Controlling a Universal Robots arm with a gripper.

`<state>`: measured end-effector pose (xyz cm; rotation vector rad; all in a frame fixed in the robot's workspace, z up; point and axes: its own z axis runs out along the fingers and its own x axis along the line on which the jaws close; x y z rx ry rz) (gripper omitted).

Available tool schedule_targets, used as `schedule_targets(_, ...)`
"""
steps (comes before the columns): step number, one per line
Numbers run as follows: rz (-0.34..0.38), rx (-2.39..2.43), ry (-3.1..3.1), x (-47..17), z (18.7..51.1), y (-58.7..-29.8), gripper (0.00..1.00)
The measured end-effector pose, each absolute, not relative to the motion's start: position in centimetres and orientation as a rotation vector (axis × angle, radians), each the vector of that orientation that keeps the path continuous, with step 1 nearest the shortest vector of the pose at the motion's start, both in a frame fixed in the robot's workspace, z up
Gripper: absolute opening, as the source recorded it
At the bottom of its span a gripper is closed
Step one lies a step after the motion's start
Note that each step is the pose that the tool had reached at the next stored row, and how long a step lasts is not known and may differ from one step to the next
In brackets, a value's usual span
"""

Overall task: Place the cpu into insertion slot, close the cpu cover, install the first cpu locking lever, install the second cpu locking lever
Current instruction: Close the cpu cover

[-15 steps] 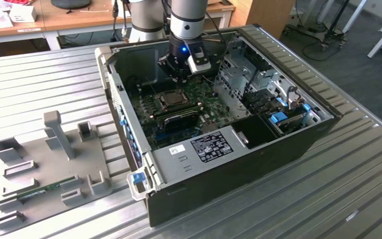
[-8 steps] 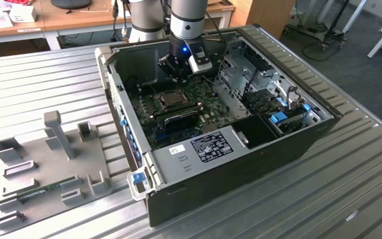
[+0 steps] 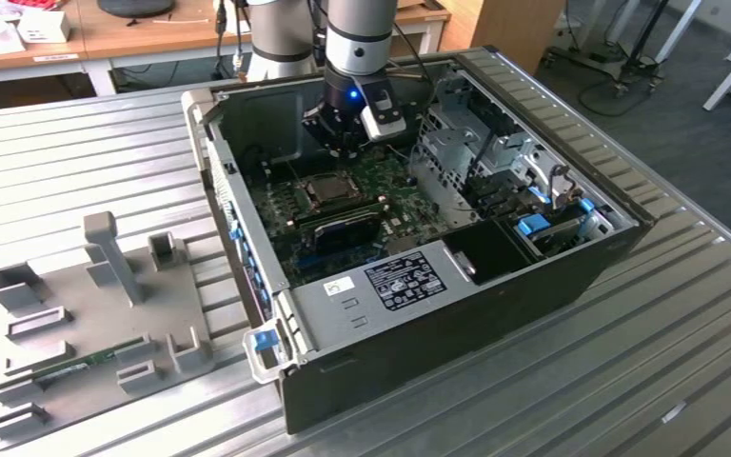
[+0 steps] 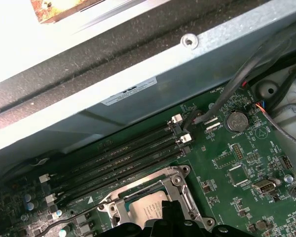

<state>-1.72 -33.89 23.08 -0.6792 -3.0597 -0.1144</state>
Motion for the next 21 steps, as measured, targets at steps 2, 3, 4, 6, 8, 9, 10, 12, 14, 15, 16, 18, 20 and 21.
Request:
schedule_targets(2,-0.114,-0.679,-3.060,-1.72,23.08,-33.89,0.10)
schedule_targets(3,-0.114,-0.679,-3.060,-1.72,23.08,-33.89,0.10)
schedule_targets(4,-0.114,-0.679,-3.060,-1.72,23.08,-33.89,0.10)
schedule_targets(6,-0.114,-0.666,-3.062,-1.72,23.09,-33.89,0.10)
schedule_targets(8,-0.114,-0.633,-3.068,-1.72,23.08,-33.89,0.10)
schedule_targets(9,-0.114,-0.613,-3.072,-1.73,23.08,-33.89,0.10)
schedule_targets(10,-0.113,-0.590,-3.076,-1.73,23.07,-33.88,0.10)
schedule_targets(12,-0.110,-0.539,-3.085,-1.75,23.08,-33.89,0.10)
schedule_targets(14,-0.109,-0.481,-3.093,-1.75,23.07,-33.89,0.10)
schedule_targets(15,-0.109,-0.453,-3.097,-1.74,23.06,-33.89,0.10)
schedule_targets(16,-0.109,-0.425,-3.100,-1.74,23.05,-33.89,0.10)
schedule_targets(18,-0.108,-0.369,-3.106,-1.75,23.04,-33.89,0.10)
schedule_targets(20,-0.108,-0.313,-3.111,-1.75,23.04,-33.89,0.10)
schedule_targets(21,-0.107,-0.285,-3.113,-1.75,23.03,-33.89,0.10)
